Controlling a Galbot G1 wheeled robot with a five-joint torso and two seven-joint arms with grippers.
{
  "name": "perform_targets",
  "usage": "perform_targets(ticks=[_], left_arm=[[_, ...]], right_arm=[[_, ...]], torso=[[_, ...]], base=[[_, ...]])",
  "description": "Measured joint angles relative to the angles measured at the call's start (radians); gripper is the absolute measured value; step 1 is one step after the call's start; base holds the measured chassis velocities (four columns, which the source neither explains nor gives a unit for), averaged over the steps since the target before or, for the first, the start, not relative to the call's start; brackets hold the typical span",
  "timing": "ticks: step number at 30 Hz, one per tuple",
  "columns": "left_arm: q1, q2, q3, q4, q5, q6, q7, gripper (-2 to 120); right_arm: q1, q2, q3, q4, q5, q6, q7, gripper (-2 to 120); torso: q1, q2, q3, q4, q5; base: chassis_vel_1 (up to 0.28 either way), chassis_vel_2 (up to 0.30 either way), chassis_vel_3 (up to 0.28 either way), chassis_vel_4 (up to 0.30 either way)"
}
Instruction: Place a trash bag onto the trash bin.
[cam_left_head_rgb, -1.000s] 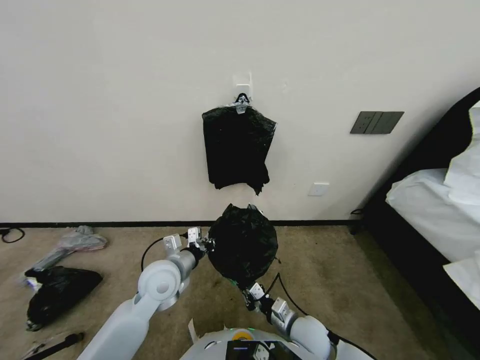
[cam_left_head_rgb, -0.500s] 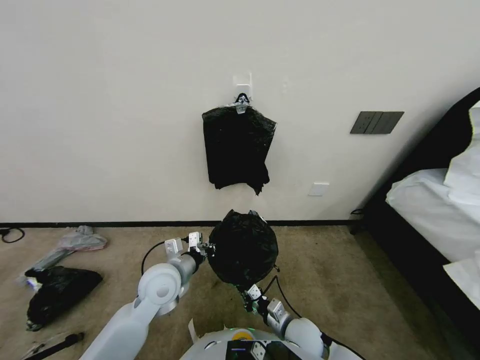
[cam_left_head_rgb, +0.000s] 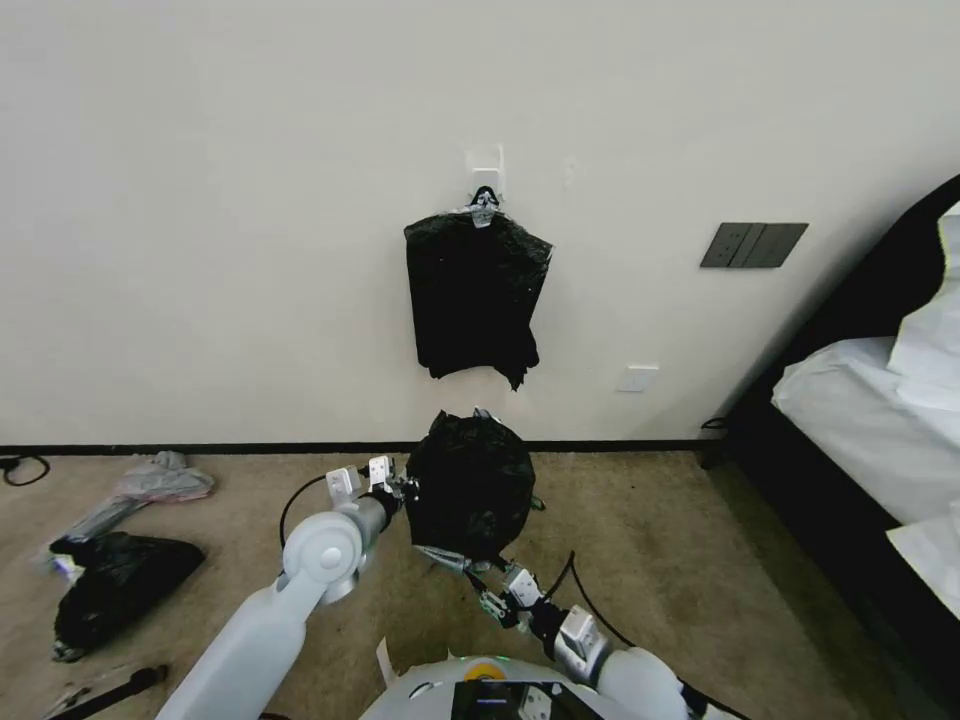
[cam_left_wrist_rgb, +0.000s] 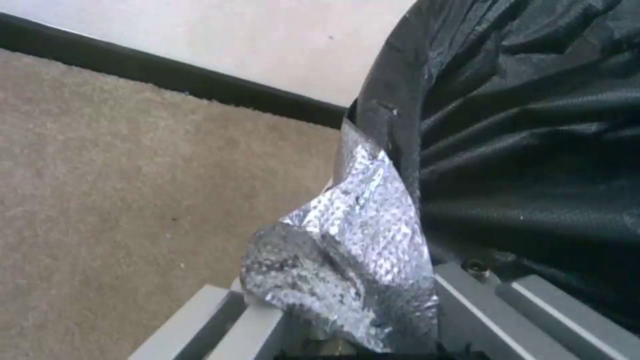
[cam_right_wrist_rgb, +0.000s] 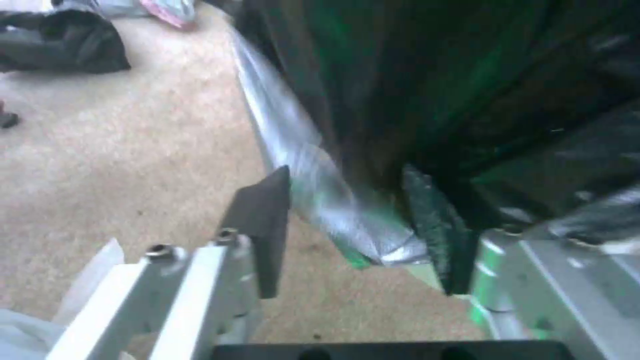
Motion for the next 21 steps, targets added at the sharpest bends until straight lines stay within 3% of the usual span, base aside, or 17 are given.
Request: perform_targets(ticks=[7, 8, 10, 15, 16, 19, 21], left_arm=[[-0.024, 0.0, 0.001, 0.05, 0.0, -0.01, 0.0, 1], [-0.026, 0.0, 0.003, 0.061, 0.003, -0.015, 0.0, 1], [-0.026, 0.0, 0.003, 0.064, 0.005, -0.019, 0.0, 1], [-0.018, -0.002, 0.022, 0.07, 0.057, -0.031, 0.005, 1], [-0.013, -0.004, 0.034, 0.063, 0.08, -0.033, 0.007, 1], [-0.008, -0.005, 0.051, 0.052, 0.104, -0.033, 0.007, 1], [-0.001, -0.007, 0.078, 0.031, 0.129, -0.033, 0.008, 1]], right_arm=[[-0.084, -0.063, 0.091, 0.095, 0.045, 0.003, -0.001, 71], [-0.105, -0.084, 0.129, 0.129, 0.08, 0.001, -0.001, 80], [-0.112, -0.091, 0.142, 0.142, 0.095, -0.002, 0.0, 82], [-0.115, -0.135, 0.227, 0.252, 0.289, -0.077, 0.032, 69], [-0.088, -0.152, 0.255, 0.301, 0.409, -0.149, 0.066, 63], [-0.054, -0.166, 0.278, 0.337, 0.524, -0.222, 0.107, 56], [0.025, -0.194, 0.312, 0.369, 0.692, -0.336, 0.188, 44]], torso=[[0.0, 0.0, 0.0, -0.0001, 0.0], [0.0, 0.0, 0.0, 0.0, 0.0], [0.0, 0.0, 0.0, 0.0001, 0.0], [0.0, 0.0, 0.0, -0.0001, 0.0001], [0.0, 0.0, 0.0, 0.0002, -0.0001], [0.0, 0.0, 0.0, 0.0001, 0.0001], [0.0, 0.0, 0.0, 0.0, -0.0001]], base=[[0.0, 0.0, 0.0, 0.0], [0.0, 0.0, 0.0, 0.0], [0.0, 0.0, 0.0, 0.0], [0.0, 0.0, 0.0, 0.0], [0.0, 0.0, 0.0, 0.0], [0.0, 0.0, 0.0, 0.0], [0.0, 0.0, 0.0, 0.0]])
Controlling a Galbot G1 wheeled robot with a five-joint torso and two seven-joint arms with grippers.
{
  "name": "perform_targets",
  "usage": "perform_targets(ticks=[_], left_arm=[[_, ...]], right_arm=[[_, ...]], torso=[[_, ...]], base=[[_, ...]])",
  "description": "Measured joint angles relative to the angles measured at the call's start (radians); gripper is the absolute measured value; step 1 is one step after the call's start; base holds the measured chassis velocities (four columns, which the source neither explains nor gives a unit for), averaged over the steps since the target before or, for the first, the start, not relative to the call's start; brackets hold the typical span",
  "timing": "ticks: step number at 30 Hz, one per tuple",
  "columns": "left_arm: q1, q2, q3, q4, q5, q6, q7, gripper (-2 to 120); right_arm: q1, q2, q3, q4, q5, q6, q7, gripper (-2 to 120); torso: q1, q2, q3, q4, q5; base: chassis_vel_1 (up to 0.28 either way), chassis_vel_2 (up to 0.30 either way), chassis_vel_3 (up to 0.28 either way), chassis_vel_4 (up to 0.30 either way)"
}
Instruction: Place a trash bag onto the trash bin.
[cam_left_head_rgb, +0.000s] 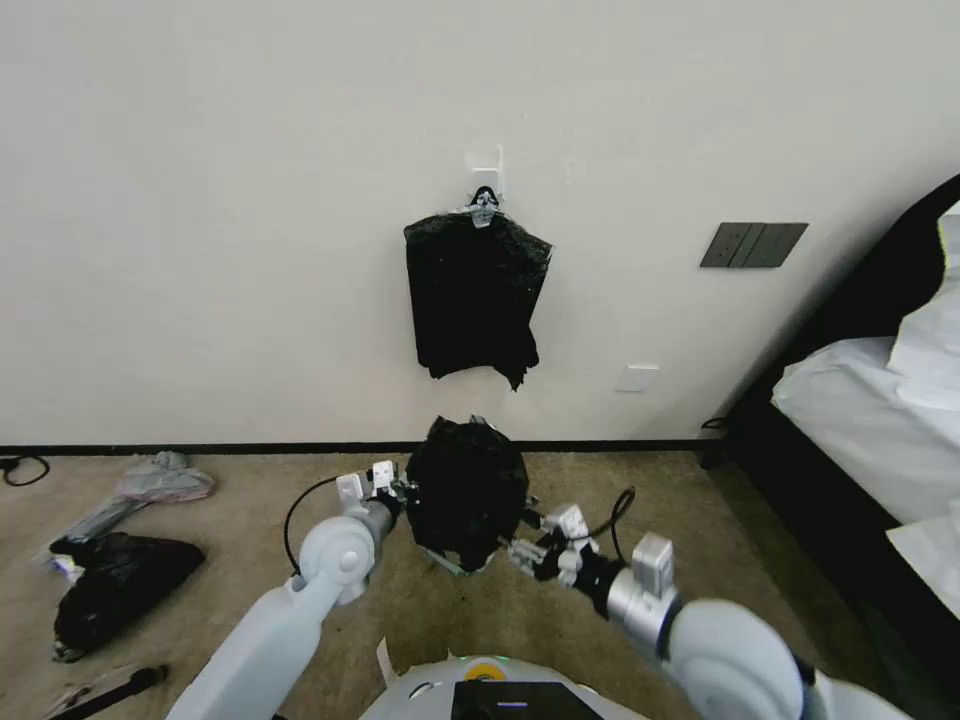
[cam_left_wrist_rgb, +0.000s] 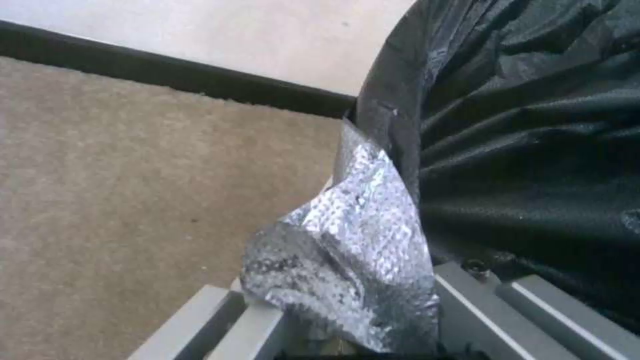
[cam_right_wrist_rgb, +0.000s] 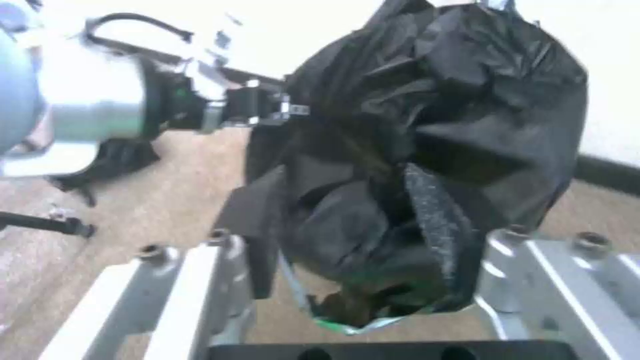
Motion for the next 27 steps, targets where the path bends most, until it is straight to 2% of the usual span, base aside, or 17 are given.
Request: perform_targets(ticks=[1, 4, 6, 8, 10, 12, 14, 18, 19, 22, 23, 25, 27], left_arm=[[0.0, 0.0, 0.0, 0.0, 0.0, 0.0, 0.0, 1], [0.009, -0.004, 0.038, -0.019, 0.043, -0.001, 0.0, 1], [0.011, -0.005, 0.045, -0.021, 0.054, -0.001, 0.0, 1], [0.017, -0.011, 0.065, -0.028, 0.086, -0.009, -0.002, 1], [0.019, -0.012, 0.071, -0.03, 0.093, -0.011, -0.004, 1], [0.022, -0.018, 0.088, -0.037, 0.119, -0.021, -0.017, 1], [0.023, -0.02, 0.092, -0.039, 0.124, -0.024, -0.023, 1], [0.022, -0.023, 0.111, -0.042, 0.139, -0.027, -0.043, 1], [0.022, -0.023, 0.111, -0.042, 0.139, -0.027, -0.043, 1], [0.013, -0.031, 0.128, -0.032, 0.152, -0.031, -0.061, 1], [0.013, -0.031, 0.128, -0.032, 0.152, -0.031, -0.061, 1], [0.005, -0.04, 0.137, -0.023, 0.156, -0.035, -0.071, 1], [0.003, -0.042, 0.139, -0.021, 0.156, -0.036, -0.073, 1]], right_arm=[[0.0, 0.0, 0.0, 0.0, 0.0, 0.0, 0.0, 44], [0.152, -0.018, -0.023, 0.003, 0.175, -0.129, 0.107, 29], [0.188, -0.019, -0.039, 0.002, 0.208, -0.156, 0.131, 25], [0.31, -0.015, -0.114, -0.021, 0.289, -0.234, 0.201, 16], [0.349, -0.014, -0.145, -0.032, 0.305, -0.245, 0.221, 13], [0.471, -0.004, -0.255, -0.083, 0.335, -0.257, 0.272, 1], [0.508, 0.001, -0.29, -0.1, 0.344, -0.257, 0.288, 0], [0.671, 0.056, -0.46, -0.194, 0.394, -0.257, 0.401, 0], [0.671, 0.056, -0.46, -0.194, 0.394, -0.257, 0.401, 0], [0.788, 0.135, -0.595, -0.273, 0.44, -0.256, 0.522, 0], [0.788, 0.135, -0.595, -0.273, 0.44, -0.256, 0.522, 0], [0.853, 0.186, -0.669, -0.327, 0.489, -0.254, 0.609, 0], [0.872, 0.199, -0.692, -0.346, 0.502, -0.254, 0.631, 0]], torso=[[0.0, 0.0, 0.0, 0.0, 0.0], [0.0, 0.0, 0.0, 0.0001, 0.0], [0.0, 0.0, 0.0, 0.0, 0.0002], [0.0, 0.0, 0.0, 0.0, 0.0], [0.0, 0.0, 0.0, 0.0001, 0.0002], [0.0, 0.0, 0.0, 0.0, 0.0], [0.0, 0.0, 0.0, 0.0, -0.0001], [0.0, 0.0, 0.0, 0.0001, -0.0001], [0.0, 0.0, 0.0, 0.0001, -0.0001], [0.0, 0.0, 0.0, 0.0001, -0.0001], [0.0, 0.0, 0.0, 0.0001, -0.0001], [0.0, 0.0, 0.0, 0.0002, 0.0], [0.0, 0.0, 0.0, 0.0002, -0.0001]], base=[[0.0, 0.0, 0.0, 0.0], [0.0, 0.0, 0.0, 0.0], [0.0, 0.0, 0.0, 0.0], [0.0, 0.0, 0.0, 0.0], [0.0, 0.0, 0.0, 0.0], [0.0, 0.0, 0.0, 0.0], [0.0, 0.0, 0.0, 0.0], [0.0, 0.0, 0.0, 0.0], [0.0, 0.0, 0.0, 0.0], [0.0, 0.0, 0.0, 0.0], [0.0, 0.0, 0.0, 0.0], [0.0, 0.0, 0.0, 0.0], [0.0, 0.0, 0.0, 0.0]])
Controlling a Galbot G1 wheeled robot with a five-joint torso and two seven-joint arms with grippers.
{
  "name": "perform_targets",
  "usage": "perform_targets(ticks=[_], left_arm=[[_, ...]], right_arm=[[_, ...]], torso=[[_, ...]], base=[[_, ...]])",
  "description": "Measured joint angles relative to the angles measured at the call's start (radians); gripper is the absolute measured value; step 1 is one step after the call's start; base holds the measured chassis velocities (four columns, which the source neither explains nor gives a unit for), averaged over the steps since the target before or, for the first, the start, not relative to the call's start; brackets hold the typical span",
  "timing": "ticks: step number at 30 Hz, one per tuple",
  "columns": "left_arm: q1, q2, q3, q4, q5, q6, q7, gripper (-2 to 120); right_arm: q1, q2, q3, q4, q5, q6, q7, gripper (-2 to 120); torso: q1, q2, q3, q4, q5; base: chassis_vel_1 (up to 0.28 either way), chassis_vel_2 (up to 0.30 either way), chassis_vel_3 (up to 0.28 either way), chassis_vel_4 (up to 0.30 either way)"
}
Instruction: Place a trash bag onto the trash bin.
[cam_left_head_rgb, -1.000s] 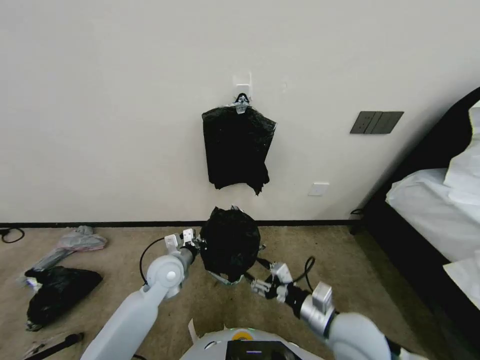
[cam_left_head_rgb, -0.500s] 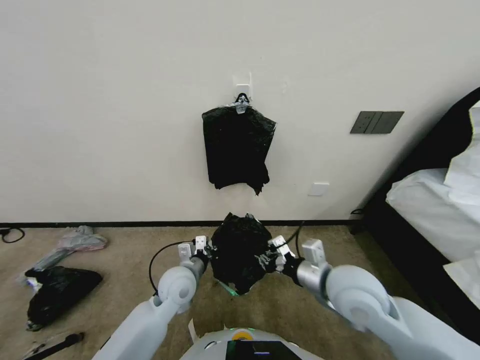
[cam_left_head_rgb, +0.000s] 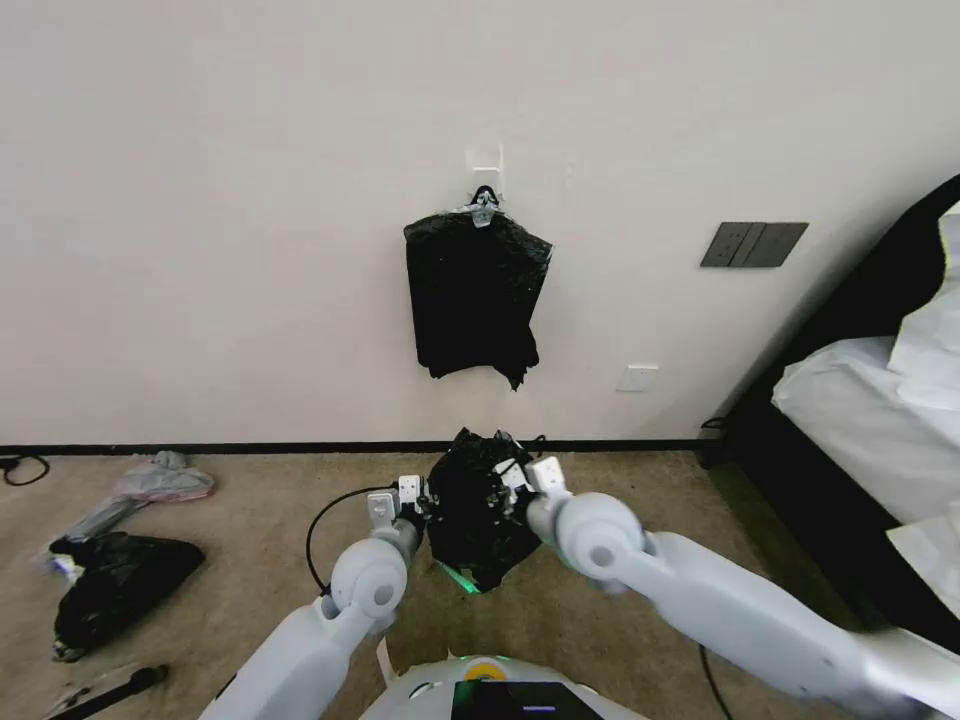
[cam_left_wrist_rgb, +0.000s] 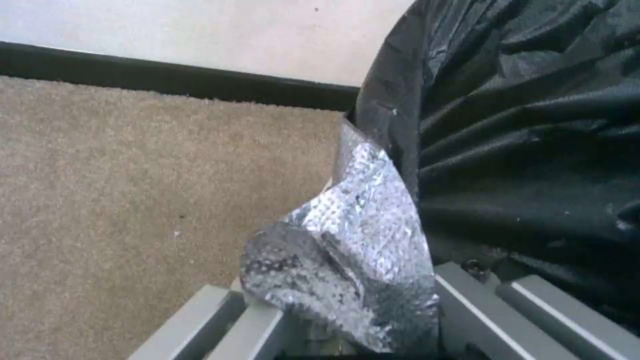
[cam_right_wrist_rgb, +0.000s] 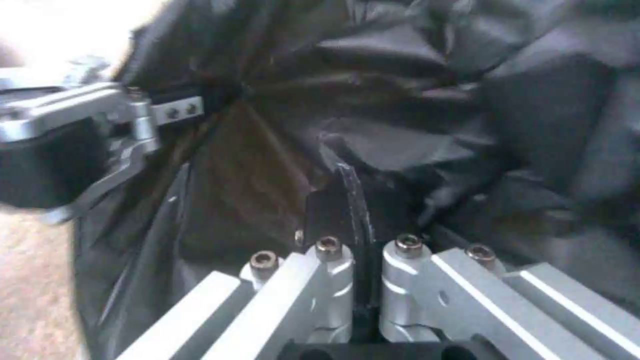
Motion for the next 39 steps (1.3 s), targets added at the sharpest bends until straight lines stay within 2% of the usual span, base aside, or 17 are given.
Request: perform_targets(ticks=[6, 14, 23, 39], left_arm=[[-0.003, -0.013, 0.007, 0.005, 0.0, -0.003, -0.003, 1], [-0.003, -0.013, 0.002, -0.009, -0.005, -0.004, -0.002, 1], [0.005, -0.01, -0.008, -0.031, -0.011, -0.004, -0.001, 1], [0.019, -0.009, -0.016, -0.054, -0.02, -0.004, -0.001, 1]], right_arm=[[0.099, 0.085, -0.139, -0.15, 0.016, 0.002, 0.078, 0], [0.155, 0.164, -0.211, -0.285, -0.001, 0.004, 0.106, 0], [0.141, 0.214, -0.227, -0.357, -0.058, 0.005, 0.108, 0], [0.109, 0.256, -0.225, -0.438, -0.114, 0.006, 0.097, 0]], torso=[[0.0, 0.0, 0.0, -0.0001, -0.0001], [0.0, 0.0, 0.0, -0.0001, 0.0], [0.0, 0.0, 0.0, -0.0001, 0.0001], [0.0, 0.0, 0.0, -0.0002, 0.0001]], base=[[0.0, 0.0, 0.0, 0.0], [0.0, 0.0, 0.0, 0.0], [0.0, 0.0, 0.0, 0.0], [0.0, 0.0, 0.0, 0.0]])
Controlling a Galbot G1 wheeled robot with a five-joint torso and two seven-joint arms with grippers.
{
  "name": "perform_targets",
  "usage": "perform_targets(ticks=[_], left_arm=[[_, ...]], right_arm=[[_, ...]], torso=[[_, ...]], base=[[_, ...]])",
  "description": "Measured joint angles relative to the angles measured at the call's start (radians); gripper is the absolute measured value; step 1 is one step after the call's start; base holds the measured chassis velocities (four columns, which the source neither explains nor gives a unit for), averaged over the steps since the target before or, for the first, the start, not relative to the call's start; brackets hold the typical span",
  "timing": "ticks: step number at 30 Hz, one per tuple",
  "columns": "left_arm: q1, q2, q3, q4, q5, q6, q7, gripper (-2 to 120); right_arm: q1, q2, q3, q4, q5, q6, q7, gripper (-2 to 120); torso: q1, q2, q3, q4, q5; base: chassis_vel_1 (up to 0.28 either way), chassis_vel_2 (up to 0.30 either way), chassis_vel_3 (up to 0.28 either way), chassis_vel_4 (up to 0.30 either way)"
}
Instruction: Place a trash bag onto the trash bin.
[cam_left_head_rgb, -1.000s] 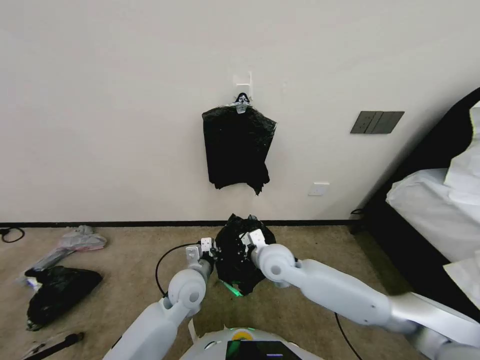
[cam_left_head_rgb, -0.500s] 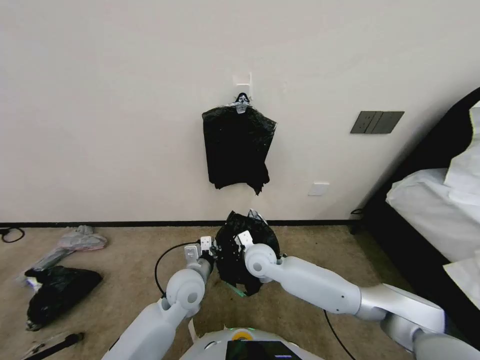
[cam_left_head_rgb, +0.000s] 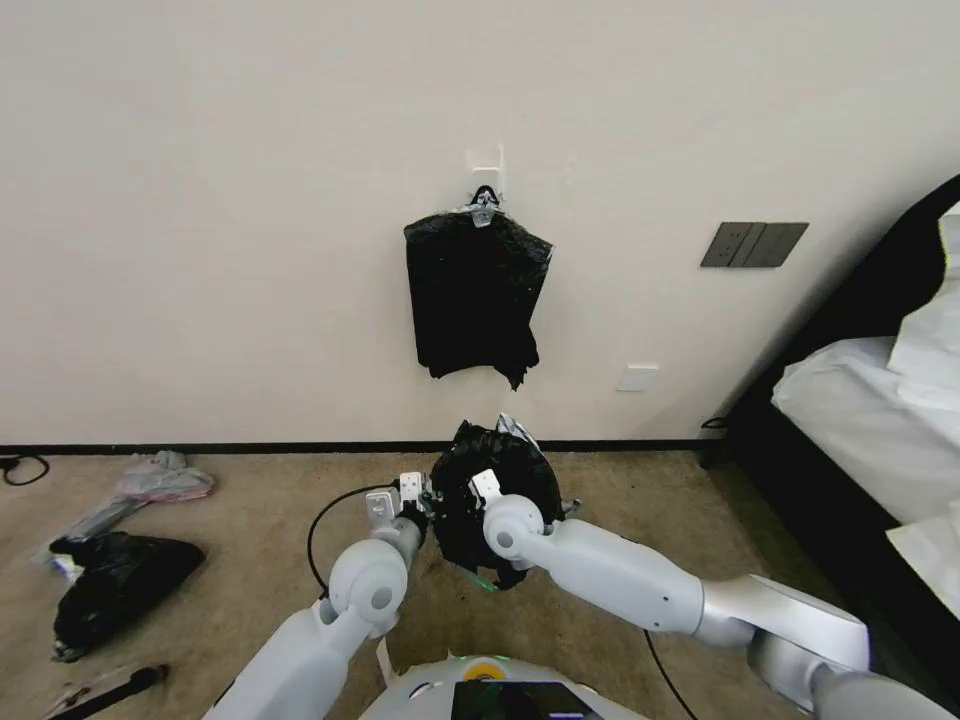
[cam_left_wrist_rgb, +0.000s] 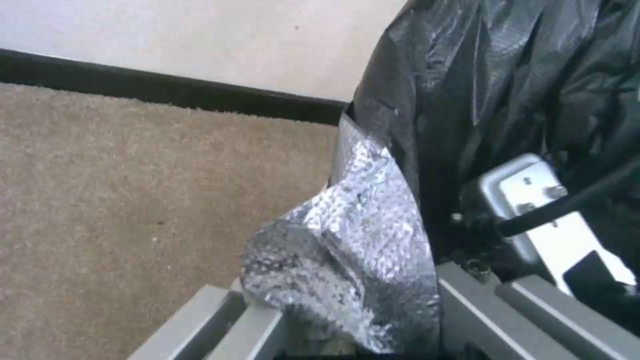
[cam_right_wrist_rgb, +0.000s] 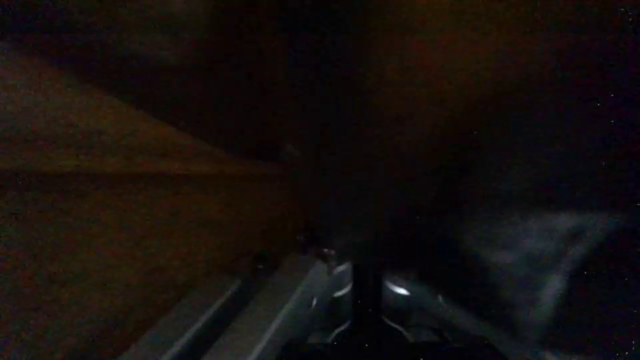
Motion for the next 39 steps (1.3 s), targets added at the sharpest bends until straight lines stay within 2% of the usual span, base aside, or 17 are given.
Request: perform_targets(ticks=[15, 30, 33, 36, 37, 39], left_arm=[[0.009, 0.003, -0.004, -0.009, -0.015, 0.006, 0.0, 1], [0.012, 0.01, -0.007, -0.013, -0.025, 0.009, 0.0, 1], [0.011, 0.012, -0.008, -0.01, -0.025, 0.009, 0.0, 1], [-0.004, 0.007, -0.014, 0.026, -0.04, 0.015, -0.004, 1], [-0.004, 0.007, -0.014, 0.026, -0.04, 0.015, -0.004, 1], [-0.02, -0.001, -0.017, 0.057, -0.055, 0.025, -0.015, 1]], right_arm=[[0.003, 0.064, -0.022, -0.102, -0.027, 0.0, -0.007, 0], [0.004, 0.074, -0.023, -0.154, -0.045, 0.0, -0.019, 0], [0.002, 0.066, -0.017, -0.13, -0.039, 0.0, -0.021, 0], [0.002, 0.022, -0.006, -0.008, 0.006, 0.001, -0.021, 14], [0.002, 0.022, -0.006, -0.008, 0.006, 0.001, -0.021, 14], [-0.002, -0.023, 0.006, 0.091, 0.044, 0.001, -0.021, 24]], torso=[[0.0, 0.0, 0.0, 0.0, 0.0], [0.0, 0.0, 0.0, 0.0, 0.0001], [0.0, 0.0, 0.0, 0.0, 0.0001], [0.0, 0.0, 0.0, 0.0001, 0.0], [0.0, 0.0, 0.0, 0.0001, 0.0], [0.0, 0.0, 0.0, -0.0001, 0.0001]], base=[[0.0, 0.0, 0.0, 0.0], [0.0, 0.0, 0.0, 0.0], [0.0, 0.0, 0.0, 0.0], [0.0, 0.0, 0.0, 0.0], [0.0, 0.0, 0.0, 0.0], [0.0, 0.0, 0.0, 0.0]])
